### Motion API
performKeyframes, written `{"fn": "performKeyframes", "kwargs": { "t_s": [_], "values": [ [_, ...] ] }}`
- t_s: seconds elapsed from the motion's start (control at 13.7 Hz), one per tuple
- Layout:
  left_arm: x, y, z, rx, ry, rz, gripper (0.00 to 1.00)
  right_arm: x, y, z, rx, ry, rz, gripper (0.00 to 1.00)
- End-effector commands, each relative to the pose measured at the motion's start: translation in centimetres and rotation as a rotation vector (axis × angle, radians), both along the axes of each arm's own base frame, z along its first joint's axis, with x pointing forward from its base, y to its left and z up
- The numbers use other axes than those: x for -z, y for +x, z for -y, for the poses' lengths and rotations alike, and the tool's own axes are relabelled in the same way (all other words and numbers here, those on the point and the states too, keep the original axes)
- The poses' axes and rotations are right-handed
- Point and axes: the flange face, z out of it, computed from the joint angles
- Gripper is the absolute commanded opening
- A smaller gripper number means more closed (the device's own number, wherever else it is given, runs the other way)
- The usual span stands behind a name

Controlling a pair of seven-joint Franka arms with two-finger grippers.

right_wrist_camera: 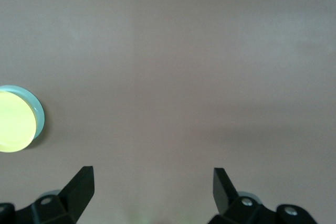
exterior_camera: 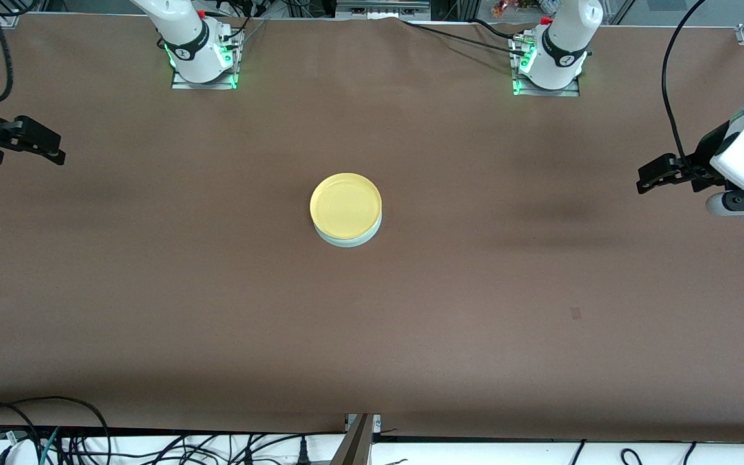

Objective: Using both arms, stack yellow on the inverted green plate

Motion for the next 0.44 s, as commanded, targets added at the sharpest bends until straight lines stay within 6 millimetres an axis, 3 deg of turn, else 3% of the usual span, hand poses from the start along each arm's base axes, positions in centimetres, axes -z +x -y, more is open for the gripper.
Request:
{"fn": "performKeyframes", "kwargs": {
  "t_s": [0.0,0.36],
  "values": [
    [-0.64,0.41,0.12,0.003,0.014,0.011,1.00,1.02,-1.69,0.25,-0.001,0.013,-0.077,1.00],
    [-0.74,0.36,0.30,0.006,0.014,0.012,1.00,1.61,-1.20,0.54,0.004,0.016,-0.114,1.00]
  ]
}}
